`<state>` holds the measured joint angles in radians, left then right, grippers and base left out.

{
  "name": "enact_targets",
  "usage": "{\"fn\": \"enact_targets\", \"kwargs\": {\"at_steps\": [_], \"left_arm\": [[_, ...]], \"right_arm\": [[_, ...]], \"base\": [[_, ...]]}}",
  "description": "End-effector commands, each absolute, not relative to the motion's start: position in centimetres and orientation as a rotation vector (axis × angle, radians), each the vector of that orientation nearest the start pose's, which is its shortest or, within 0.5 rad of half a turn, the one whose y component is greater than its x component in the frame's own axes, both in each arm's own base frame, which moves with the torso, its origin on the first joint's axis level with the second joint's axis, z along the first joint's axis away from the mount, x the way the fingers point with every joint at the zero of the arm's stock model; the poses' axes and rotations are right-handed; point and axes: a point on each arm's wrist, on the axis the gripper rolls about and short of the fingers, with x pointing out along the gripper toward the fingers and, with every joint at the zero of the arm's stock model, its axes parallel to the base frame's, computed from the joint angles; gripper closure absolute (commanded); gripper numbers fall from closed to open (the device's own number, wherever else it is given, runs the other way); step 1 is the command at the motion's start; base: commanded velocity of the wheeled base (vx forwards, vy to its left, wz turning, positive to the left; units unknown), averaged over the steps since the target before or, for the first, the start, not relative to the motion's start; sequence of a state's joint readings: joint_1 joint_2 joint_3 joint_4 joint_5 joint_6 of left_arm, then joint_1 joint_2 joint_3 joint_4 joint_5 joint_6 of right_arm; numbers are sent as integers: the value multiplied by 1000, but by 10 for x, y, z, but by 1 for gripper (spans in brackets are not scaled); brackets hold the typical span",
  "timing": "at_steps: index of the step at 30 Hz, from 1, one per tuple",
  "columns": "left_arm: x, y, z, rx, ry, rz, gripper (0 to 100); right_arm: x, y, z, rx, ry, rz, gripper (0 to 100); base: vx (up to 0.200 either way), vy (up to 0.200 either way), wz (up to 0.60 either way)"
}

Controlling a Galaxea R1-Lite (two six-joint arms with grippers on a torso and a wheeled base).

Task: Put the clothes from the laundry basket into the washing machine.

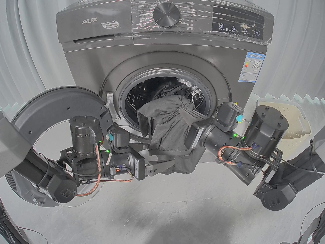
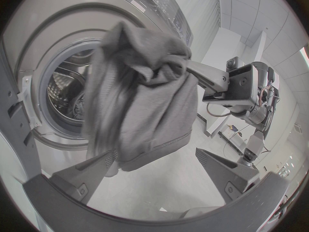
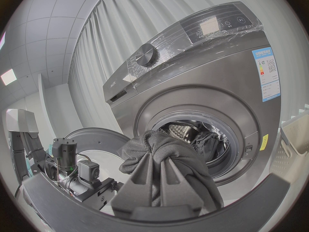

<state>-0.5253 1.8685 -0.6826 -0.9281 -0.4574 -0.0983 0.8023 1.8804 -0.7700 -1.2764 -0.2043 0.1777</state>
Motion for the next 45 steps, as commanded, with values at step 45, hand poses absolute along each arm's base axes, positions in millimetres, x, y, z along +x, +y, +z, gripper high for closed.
{"fn": "enact_targets", "kwargs": {"at_steps": [45], "left_arm": [[272, -193, 124, -120, 294, -1018, 0]], "right_arm": [[248, 247, 168, 255, -104, 603, 100]], "base": [[0, 0, 0]]}}
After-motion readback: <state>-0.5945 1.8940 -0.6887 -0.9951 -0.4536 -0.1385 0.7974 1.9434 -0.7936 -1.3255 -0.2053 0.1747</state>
